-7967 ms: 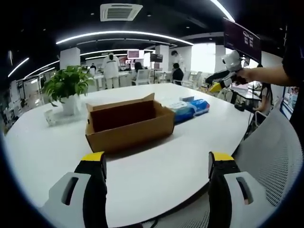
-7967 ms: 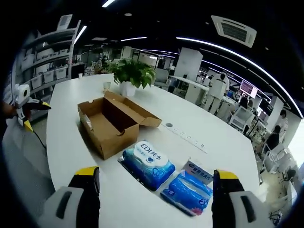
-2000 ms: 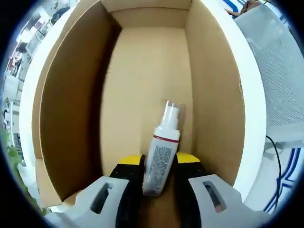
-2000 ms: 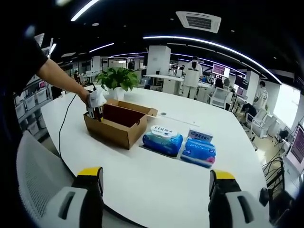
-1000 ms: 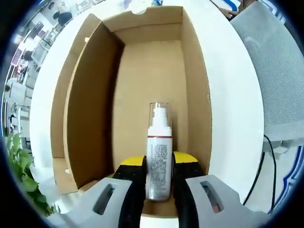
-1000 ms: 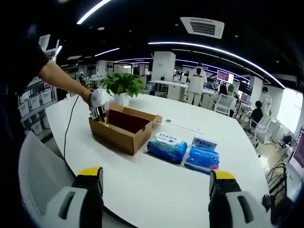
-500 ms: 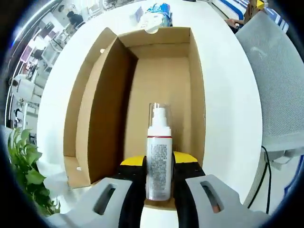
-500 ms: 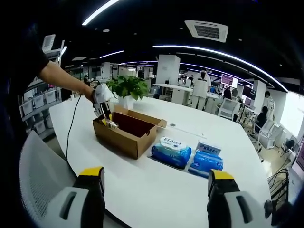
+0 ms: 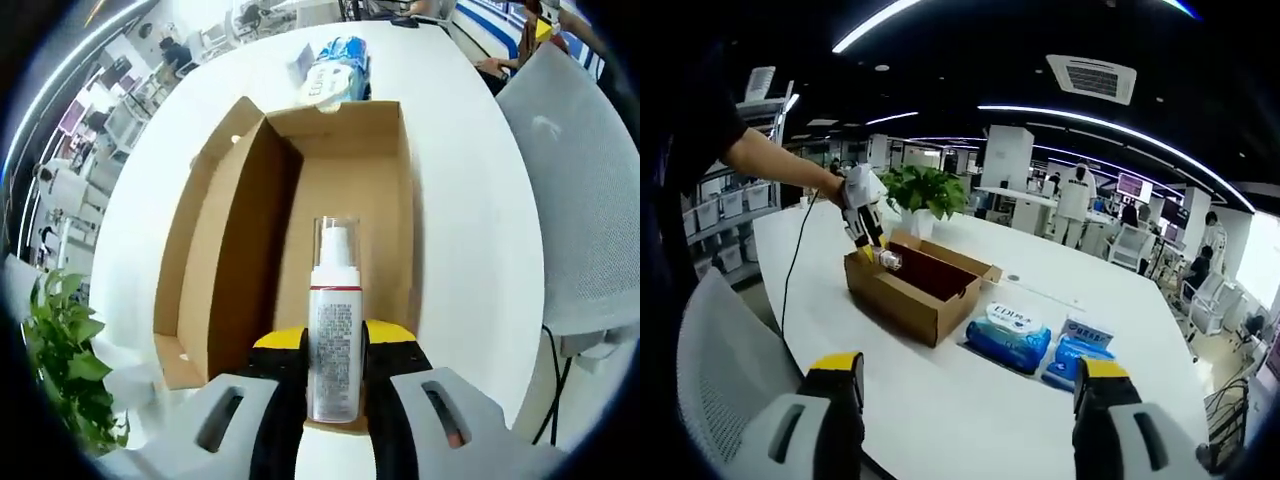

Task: Operate the shoe box by opening the lid, removing the specified soft item, and placing it in the target area until the item is outside and the box remains undamaged.

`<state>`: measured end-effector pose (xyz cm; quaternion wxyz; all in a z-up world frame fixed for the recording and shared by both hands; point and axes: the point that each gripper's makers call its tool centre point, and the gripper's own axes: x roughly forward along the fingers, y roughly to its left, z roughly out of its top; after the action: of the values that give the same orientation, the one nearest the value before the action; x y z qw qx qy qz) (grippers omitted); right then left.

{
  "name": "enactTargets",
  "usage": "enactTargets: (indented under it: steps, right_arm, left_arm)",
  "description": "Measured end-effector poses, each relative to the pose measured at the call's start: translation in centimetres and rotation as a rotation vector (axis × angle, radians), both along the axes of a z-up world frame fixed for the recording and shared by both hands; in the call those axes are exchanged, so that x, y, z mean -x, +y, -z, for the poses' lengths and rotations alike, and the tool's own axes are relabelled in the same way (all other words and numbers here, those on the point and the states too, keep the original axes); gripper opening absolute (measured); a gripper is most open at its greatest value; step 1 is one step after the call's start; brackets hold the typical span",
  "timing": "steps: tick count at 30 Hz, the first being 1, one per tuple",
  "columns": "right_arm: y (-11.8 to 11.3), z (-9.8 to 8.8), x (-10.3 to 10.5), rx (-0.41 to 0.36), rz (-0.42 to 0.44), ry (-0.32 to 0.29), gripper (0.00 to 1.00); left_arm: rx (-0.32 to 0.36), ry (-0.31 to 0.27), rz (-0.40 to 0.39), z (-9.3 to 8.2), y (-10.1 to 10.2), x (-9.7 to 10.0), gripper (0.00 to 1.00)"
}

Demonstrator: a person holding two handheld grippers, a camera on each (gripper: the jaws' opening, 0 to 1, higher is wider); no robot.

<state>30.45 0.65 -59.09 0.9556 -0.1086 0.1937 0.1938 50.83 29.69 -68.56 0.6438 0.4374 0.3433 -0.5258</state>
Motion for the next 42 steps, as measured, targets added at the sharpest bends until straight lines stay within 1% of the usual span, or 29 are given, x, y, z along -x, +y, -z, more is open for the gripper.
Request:
enactTargets:
  steps: [4,8,12,19,21,26,30,35,38,42]
  right_arm:
    - [0.5,-0.1,-0.2,0.002,-0.017,-0.007,0.83]
    - [1.1,-0.2,-0.4,0.004,-0.048,-0.021,0.78]
    - [1.5,-0.3,-0.5,0.007,-0.067,-0.03,0.74]
    - [2.2,0.0,-0.6,0.024,-0.105,-0.02,0.71]
    - [2.6,-0.3,-0.7,0.021,-0.122,-0.036,0.68]
    - [3.4,-0.5,-0.7,0.018,-0.154,-0.042,0.6]
    - [4.1,-0.6,-0.8,0.013,-0.18,-0.044,0.57]
    - [4.7,-0.7,-1.0,0.003,-0.196,-0.044,0.55]
    - [5.1,-0.9,-1.1,0.0,-0.213,-0.05,0.54]
    - [5.5,-1.1,-1.1,-0.004,-0.235,-0.055,0.49]
  left_arm:
    - [0.024,-0.009,0.008,-0.8,-0.6,0.5,0.18]
    - [0.062,-0.014,0.013,-1.9,-1.4,1.1,0.18]
    - [0.082,-0.014,0.02,-2.5,-2.0,1.6,0.19]
    - [0.118,-0.026,0.043,-3.6,-3.3,2.7,0.19]
    - [0.134,-0.027,0.047,-4.0,-3.6,3.0,0.19]
    - [0.163,-0.029,0.064,-4.7,-4.5,4.1,0.19]
    - [0.202,-0.03,0.073,-5.4,-5.4,5.0,0.19]
    - [0.241,-0.026,0.087,-5.9,-6.6,6.4,0.19]
    - [0.251,-0.021,0.104,-5.8,-7.2,7.2,0.19]
    - [0.262,-0.01,0.138,-5.9,-7.9,8.4,0.19]
